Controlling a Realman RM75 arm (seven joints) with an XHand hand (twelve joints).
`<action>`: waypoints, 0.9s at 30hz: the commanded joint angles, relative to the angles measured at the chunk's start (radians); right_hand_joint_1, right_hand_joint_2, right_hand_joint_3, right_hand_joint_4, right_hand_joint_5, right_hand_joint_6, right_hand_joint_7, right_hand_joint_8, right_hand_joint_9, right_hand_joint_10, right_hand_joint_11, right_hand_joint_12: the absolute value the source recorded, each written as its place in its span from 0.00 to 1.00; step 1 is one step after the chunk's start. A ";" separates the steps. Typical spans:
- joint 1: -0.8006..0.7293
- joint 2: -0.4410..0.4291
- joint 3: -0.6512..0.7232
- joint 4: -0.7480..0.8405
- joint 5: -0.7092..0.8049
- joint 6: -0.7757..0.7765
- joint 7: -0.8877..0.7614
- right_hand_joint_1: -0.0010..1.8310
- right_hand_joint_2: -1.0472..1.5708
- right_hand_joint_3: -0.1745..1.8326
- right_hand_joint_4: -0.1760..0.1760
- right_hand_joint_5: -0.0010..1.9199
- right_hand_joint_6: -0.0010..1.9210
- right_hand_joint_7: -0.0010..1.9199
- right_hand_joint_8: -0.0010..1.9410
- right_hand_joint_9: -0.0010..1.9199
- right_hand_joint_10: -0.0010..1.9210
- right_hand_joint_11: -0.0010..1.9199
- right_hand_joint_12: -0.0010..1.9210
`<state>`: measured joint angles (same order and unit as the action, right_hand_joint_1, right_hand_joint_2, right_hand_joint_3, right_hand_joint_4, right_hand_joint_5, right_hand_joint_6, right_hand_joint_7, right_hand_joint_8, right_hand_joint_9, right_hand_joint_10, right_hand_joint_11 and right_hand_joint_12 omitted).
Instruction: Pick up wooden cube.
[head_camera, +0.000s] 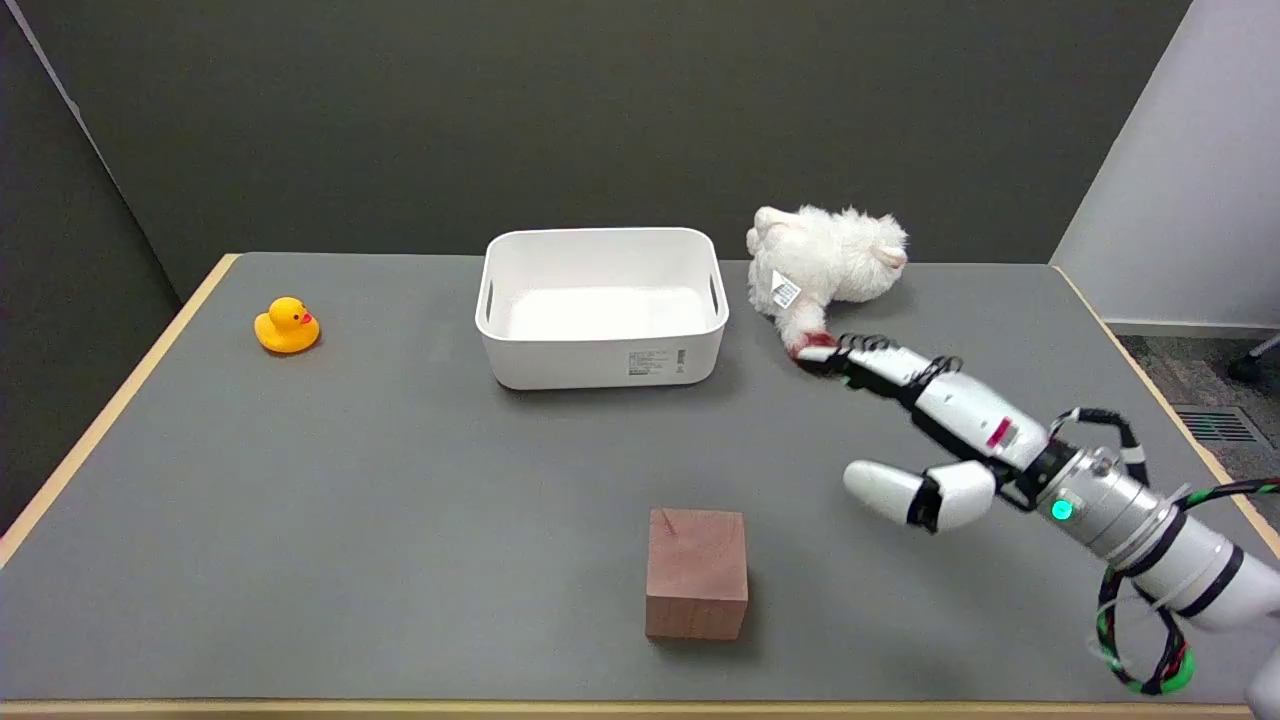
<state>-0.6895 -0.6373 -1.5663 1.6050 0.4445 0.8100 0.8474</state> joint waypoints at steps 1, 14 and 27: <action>0.148 -0.007 -0.357 0.035 -0.071 0.067 -0.039 0.09 0.58 0.59 0.70 0.04 0.20 0.07 0.16 0.05 0.27 0.05 0.53; 0.223 0.010 -0.308 -0.168 -0.111 0.172 0.268 0.13 0.57 0.54 0.63 0.04 0.16 0.07 0.13 0.04 0.26 0.01 0.58; 0.211 -0.018 -0.156 -0.073 -0.436 -0.161 0.318 0.26 0.58 0.52 0.29 0.00 0.04 0.00 0.02 0.00 0.00 0.00 0.36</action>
<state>-0.5118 -0.6352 -1.8350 1.5082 0.3195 0.8939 1.0242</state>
